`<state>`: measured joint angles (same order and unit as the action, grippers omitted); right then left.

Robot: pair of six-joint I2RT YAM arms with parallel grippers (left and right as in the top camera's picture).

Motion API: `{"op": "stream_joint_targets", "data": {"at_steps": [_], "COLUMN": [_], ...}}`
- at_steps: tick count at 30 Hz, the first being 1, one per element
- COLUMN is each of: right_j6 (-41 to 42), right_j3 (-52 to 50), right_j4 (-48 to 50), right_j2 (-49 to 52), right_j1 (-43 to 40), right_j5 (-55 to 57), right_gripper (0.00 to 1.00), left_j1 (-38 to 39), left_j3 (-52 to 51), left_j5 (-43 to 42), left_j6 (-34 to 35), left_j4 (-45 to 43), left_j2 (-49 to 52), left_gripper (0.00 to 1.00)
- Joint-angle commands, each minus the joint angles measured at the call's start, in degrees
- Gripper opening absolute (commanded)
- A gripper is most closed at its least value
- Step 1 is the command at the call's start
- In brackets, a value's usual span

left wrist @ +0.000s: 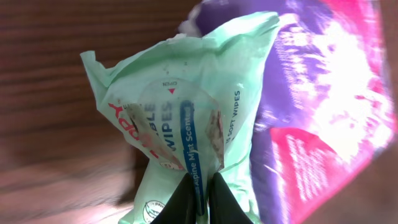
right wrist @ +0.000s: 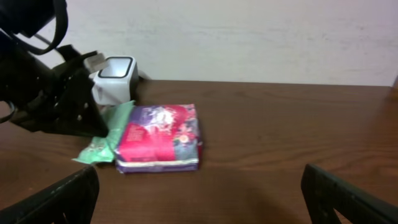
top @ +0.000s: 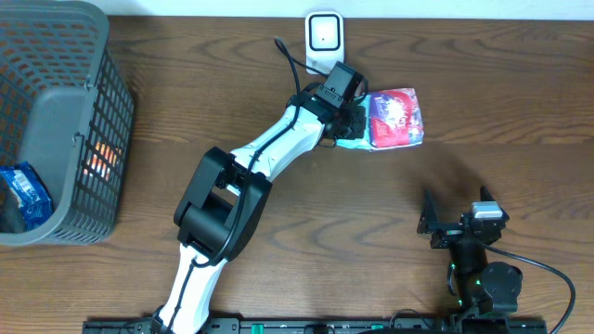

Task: Scan the item barcode
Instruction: 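Hold the wipes pack under the scanner, then set it beside the floral pack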

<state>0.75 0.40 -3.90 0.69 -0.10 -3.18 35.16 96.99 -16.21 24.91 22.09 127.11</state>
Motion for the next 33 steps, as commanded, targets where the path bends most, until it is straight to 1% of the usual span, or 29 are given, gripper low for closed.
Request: {"op": "stream_joint_targets", "data": {"at_steps": [1, 5, 6, 7, 9, 12, 17, 18, 20, 21, 25, 30, 31, 32, 33], "right_j6": [-0.61, -0.61, -0.61, -0.61, -0.61, -0.61, -0.61, -0.61, -0.61, -0.61, -0.61, -0.61, -0.61, -0.61, -0.61], "right_j3": [-0.09, -0.09, -0.09, -0.09, -0.09, -0.09, -0.09, -0.09, -0.09, -0.09, -0.09, -0.09, -0.09, -0.09, -0.09], "right_j4": [-0.2, -0.22, -0.2, -0.22, -0.2, -0.2, -0.2, -0.2, -0.2, -0.2, -0.2, -0.2, -0.2, -0.2, -0.22], "right_j2": [-0.37, -0.35, -0.37, -0.37, -0.37, -0.35, -0.37, -0.37, -0.37, -0.37, -0.37, -0.35, -0.37, -0.37, -0.35], "right_j1": [-0.35, -0.35, -0.35, -0.35, -0.35, -0.35, -0.35, -0.35, -0.35, -0.35, -0.35, -0.35, -0.35, -0.35, -0.35], "right_j5": [-0.17, -0.17, -0.17, -0.17, -0.17, -0.17, -0.17, -0.17, -0.17, -0.17, -0.17, -0.17, -0.17, -0.17, -0.17], "right_gripper": [0.99, 0.99, 0.99, 0.99, 0.99, 0.99, 0.99, 0.99, 0.99, 0.99, 0.99, 0.99, 0.99, 0.99, 0.99], "left_j1": [-0.04, -1.18, -1.64, -1.95, -2.86, -3.61, -3.56, -3.58, -3.58, -3.58, -3.58, -3.58, -3.67, -3.76, -3.93], "left_j3": [0.76, 0.76, 0.76, 0.76, 0.76, 0.76, 0.76, 0.76, 0.76, 0.76, 0.76, 0.76, 0.76, 0.76, 0.76], "left_j5": [-6.25, -4.31, -2.82, -1.18, 6.01, 10.58, 10.91, 10.84, 9.6, 8.52, 6.14, 6.14, 6.19, 6.19, 6.19], "left_j6": [-3.52, -3.52, -2.45, -1.36, 2.14, 5.05, 6.08, 6.08, 6.05, 6.05, 5.81, 5.84, 5.79, 5.81, 5.75], "left_j4": [-1.99, -1.29, -0.48, 0.2, 3.02, 5.33, 6.08, 6.16, 6.16, 6.16, 6.21, 8.31, 8.81, 8.92, 8.96], "left_j2": [0.85, 0.81, 0.81, 0.81, 0.68, 0.5, 0.5, 0.5, 0.33, 0.09, -2.62, -7.85, -9.62, -10.27, -11.47], "left_gripper": [0.07, 0.08, 0.07, 0.07, 0.07, 0.07, 0.09, 0.17, 0.17, 0.22, 0.22, 0.22, 0.37, 0.48, 0.54]}}
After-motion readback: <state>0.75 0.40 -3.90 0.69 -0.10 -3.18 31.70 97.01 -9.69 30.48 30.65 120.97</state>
